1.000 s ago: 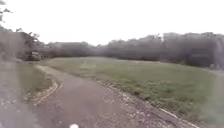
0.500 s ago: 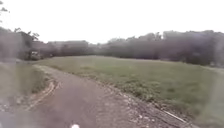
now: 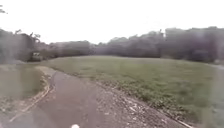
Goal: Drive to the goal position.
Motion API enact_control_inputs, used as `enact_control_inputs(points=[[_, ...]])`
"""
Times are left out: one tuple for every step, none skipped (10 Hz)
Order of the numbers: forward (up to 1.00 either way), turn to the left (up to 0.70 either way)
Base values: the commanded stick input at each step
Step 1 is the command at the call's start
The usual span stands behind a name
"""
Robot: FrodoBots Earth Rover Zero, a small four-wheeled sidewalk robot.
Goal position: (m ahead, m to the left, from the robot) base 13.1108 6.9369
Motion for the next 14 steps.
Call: enact_control_inputs(points=[[0.7, 0.07], [0.7, 0.0], [0.7, 0.0], [0.7, 0.0], [0.7, 0.14], [0.7, 0.14], [0.7, 0.14], [0.7, 0.14], [0.7, 0.14], [0.7, 0.14], [0.7, 0.14], [0.7, 0.14], [0.7, 0.14], [0.7, 0.14]])
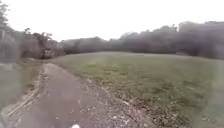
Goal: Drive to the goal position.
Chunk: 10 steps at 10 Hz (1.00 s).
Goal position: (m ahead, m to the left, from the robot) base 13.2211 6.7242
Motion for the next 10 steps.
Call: enact_control_inputs(points=[[0.7, 0.14], [0.7, 0.14], [0.7, 0.14], [0.7, 0.14], [0.7, 0.13], [0.7, 0.13], [0.7, 0.13], [0.0, 0.7], [0.0, 0.7], [0.0, 0.7]])
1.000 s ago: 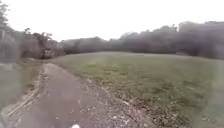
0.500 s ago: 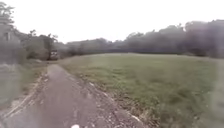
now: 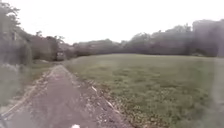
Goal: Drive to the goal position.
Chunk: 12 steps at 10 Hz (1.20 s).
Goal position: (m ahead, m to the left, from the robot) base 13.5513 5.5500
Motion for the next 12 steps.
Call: enact_control_inputs(points=[[0.0, 0.7], [0.0, 0.7], [0.0, 0.7], [0.0, 0.7], [0.0, 0.7], [0.0, 0.7], [0.0, 0.7], [0.0, 0.7], [0.0, 0.0], [0.0, 0.0], [0.0, 0.0], [0.0, 0.0]])
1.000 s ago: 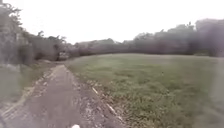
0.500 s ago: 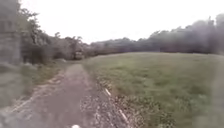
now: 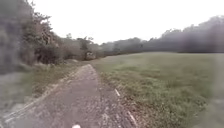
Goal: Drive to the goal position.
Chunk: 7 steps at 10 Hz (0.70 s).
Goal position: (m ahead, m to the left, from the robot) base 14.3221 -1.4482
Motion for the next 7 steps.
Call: enact_control_inputs(points=[[0.0, 0.0], [0.0, 0.0], [0.0, 0.0], [0.0, 0.22], [0.0, 0.53], [0.0, 0.65], [0.0, 0.56]])
